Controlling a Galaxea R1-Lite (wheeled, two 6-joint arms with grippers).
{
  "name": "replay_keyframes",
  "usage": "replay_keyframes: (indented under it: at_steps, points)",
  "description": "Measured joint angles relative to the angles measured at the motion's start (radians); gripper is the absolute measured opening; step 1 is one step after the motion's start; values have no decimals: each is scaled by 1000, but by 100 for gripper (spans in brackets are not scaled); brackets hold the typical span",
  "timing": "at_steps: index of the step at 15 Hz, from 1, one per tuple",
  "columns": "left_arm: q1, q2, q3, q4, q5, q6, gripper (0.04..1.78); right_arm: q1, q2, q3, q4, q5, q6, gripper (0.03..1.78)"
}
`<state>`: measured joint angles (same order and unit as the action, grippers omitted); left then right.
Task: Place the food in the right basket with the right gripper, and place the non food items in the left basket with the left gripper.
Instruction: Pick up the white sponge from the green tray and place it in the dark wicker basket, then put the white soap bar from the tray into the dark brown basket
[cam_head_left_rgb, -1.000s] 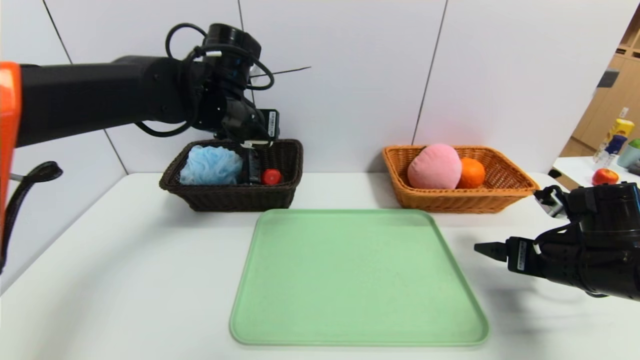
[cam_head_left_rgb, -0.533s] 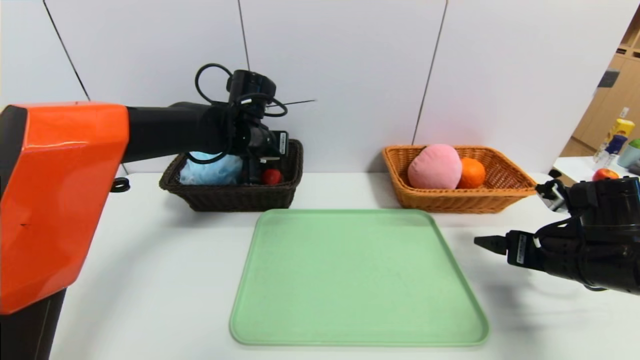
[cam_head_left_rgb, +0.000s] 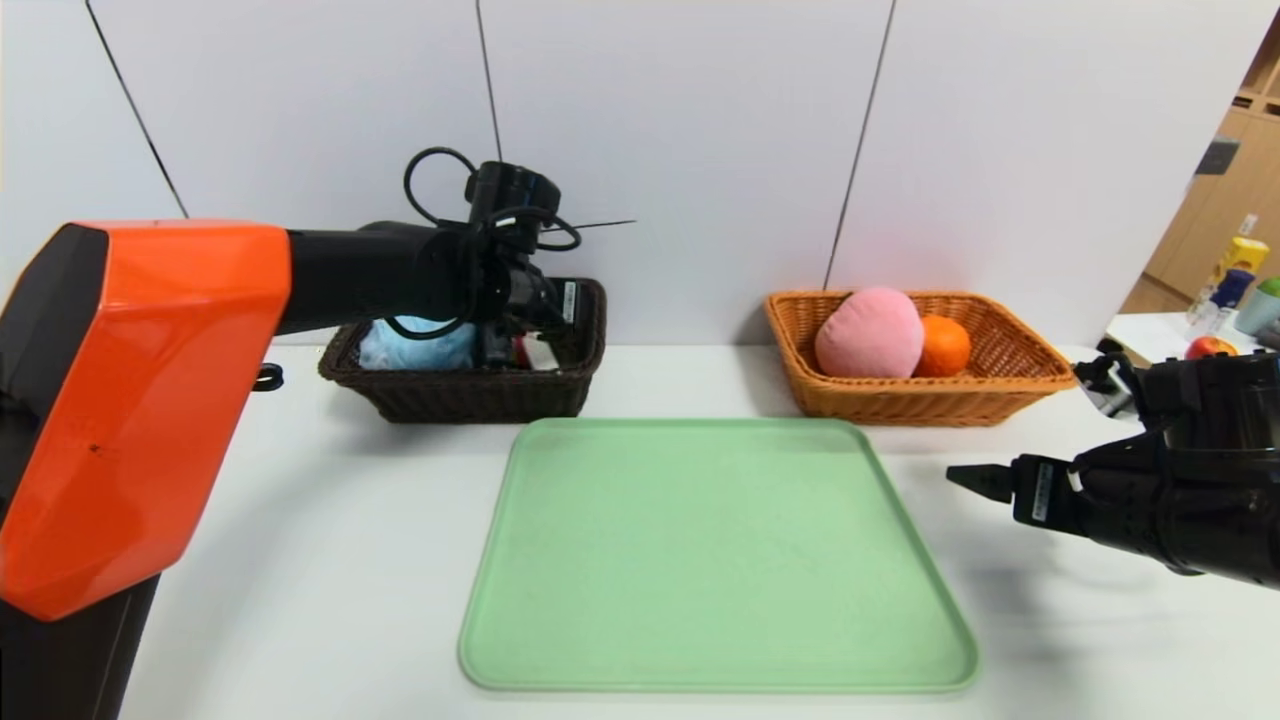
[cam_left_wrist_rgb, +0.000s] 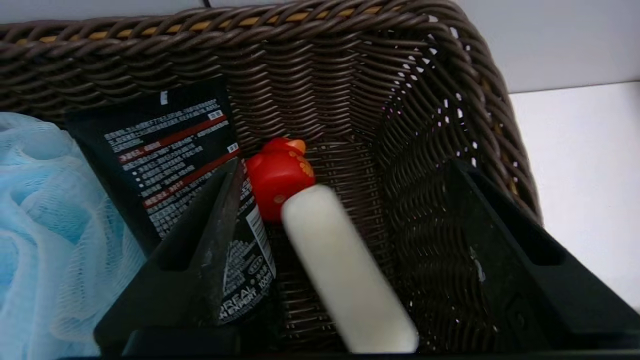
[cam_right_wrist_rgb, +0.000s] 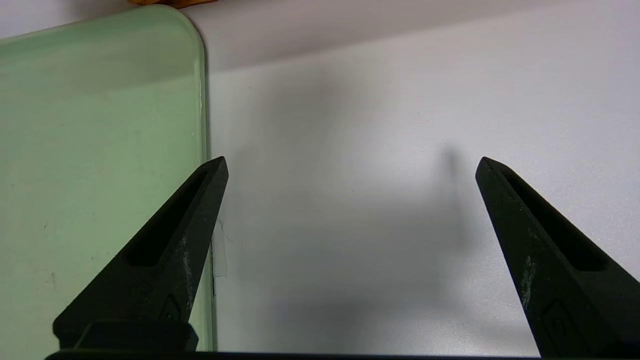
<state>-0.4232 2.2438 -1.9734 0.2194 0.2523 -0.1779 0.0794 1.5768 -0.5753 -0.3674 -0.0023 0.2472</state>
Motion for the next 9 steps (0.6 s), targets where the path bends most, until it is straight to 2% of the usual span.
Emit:
replay_keyframes:
  at_steps: [3,5,7,9]
  points:
    - [-2,-105,5,24,5,4,151,0,-17,-3,0,0,-3,171]
    - [-15,-244,29,95,0,36,156,0,-44,-5,19,0,-16,171]
    - [-46,-424,87,200,-19,64,159,0,-85,-5,77,1,-70,171]
    - [-78,-619,214,288,-20,82,162,1,-151,-4,154,7,-141,171]
